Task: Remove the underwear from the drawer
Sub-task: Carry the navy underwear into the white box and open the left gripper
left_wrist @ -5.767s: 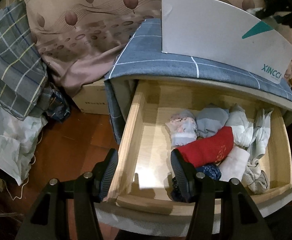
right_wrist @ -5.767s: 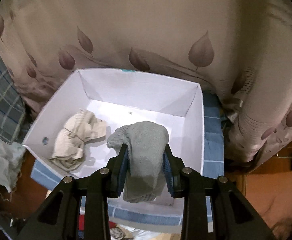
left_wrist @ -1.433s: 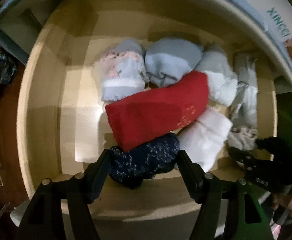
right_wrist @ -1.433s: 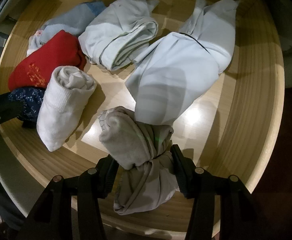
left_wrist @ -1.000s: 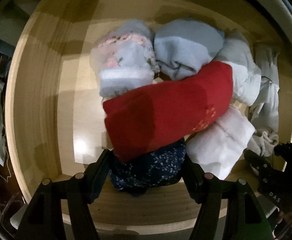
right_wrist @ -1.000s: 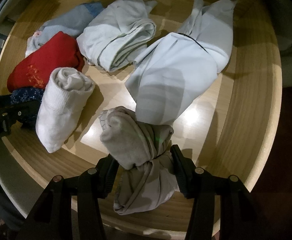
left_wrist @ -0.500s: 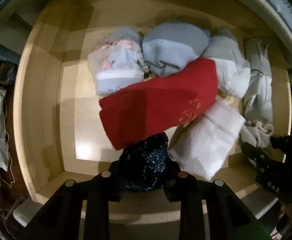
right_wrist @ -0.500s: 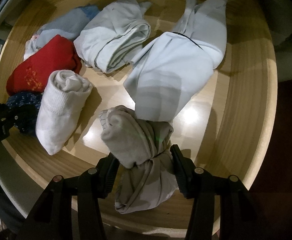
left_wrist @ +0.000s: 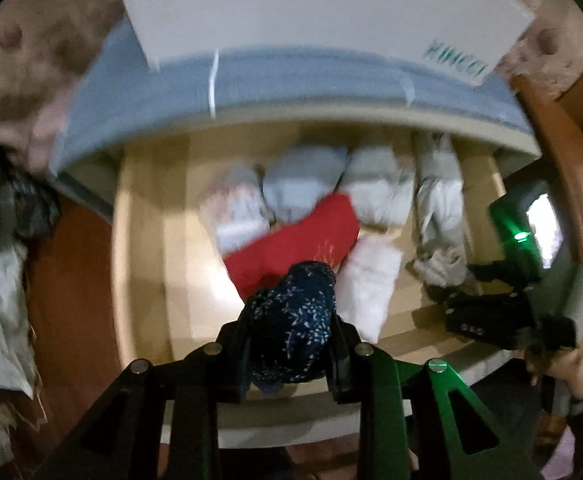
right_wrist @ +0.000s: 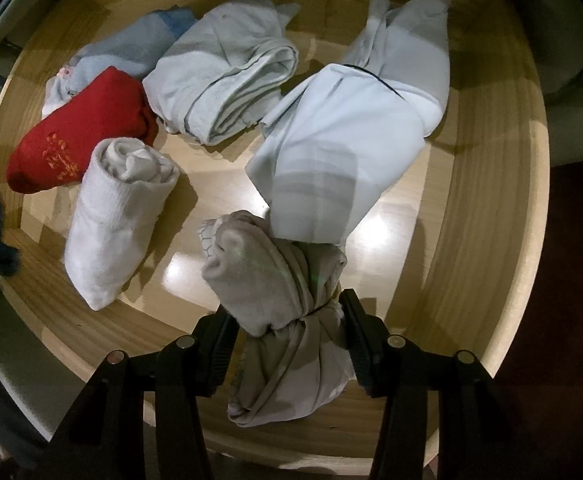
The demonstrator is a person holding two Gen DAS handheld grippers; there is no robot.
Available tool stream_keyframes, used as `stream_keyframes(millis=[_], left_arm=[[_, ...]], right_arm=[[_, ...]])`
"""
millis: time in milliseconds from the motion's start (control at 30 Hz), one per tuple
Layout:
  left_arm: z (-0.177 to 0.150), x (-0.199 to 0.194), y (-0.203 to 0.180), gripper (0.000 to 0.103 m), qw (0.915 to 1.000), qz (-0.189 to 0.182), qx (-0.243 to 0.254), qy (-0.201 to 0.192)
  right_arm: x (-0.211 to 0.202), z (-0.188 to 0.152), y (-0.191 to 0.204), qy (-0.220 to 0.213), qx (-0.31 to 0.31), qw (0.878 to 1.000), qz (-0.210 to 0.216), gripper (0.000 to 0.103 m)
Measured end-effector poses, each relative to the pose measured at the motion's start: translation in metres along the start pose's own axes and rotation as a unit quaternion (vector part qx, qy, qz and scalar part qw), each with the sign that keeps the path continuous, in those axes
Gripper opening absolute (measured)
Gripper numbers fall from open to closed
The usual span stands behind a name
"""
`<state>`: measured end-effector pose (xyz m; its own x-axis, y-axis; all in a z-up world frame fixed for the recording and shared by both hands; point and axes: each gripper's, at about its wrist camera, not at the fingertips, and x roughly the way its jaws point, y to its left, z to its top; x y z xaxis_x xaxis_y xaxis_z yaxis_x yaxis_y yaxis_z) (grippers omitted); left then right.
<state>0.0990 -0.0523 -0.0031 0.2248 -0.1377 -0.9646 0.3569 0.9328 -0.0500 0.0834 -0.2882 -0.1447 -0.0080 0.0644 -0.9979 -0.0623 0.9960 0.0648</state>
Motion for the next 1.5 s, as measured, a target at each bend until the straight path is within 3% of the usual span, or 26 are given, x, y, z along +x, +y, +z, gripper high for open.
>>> stream_keyframes(millis=[200,367,567,767,967,1267,1500], left_arm=[[0.007,-0.07,-0.002,0.028,0.9905,0.025,0.024,-0.133],[0.035,-0.133,0.005,0.028,0.9708,0.046,0.019,-0.235],[0.086,-0.172,0.02,0.028,0.9576,0.068,0.01,-0.28],[0.132,-0.164,0.022,0.028,0.9539,0.092,0.004,-0.286],[0.169,-0.127,0.024,0.028,0.9627,0.103,0.002,-0.25],[0.188,-0.072,0.027,0.028,0.9744,0.112,0.011,-0.194],[0.19,-0.064,0.026,0.036,0.9777,0.107,0.011,-0.18]], right_arm=[[0.0,0.0,0.001,-0.001,0.0,1.0,-0.002,0.046],[0.001,0.001,0.003,-0.001,0.0,1.0,-0.005,0.046],[0.003,0.002,0.003,-0.001,0.001,1.0,-0.006,0.046],[0.0,0.002,0.001,-0.001,0.003,1.0,-0.006,0.046],[-0.001,0.003,0.001,0.0,0.003,1.0,-0.006,0.047],[-0.002,0.004,-0.001,0.0,0.004,1.0,-0.003,0.047],[0.001,0.004,-0.004,0.0,0.005,1.0,-0.001,0.047]])
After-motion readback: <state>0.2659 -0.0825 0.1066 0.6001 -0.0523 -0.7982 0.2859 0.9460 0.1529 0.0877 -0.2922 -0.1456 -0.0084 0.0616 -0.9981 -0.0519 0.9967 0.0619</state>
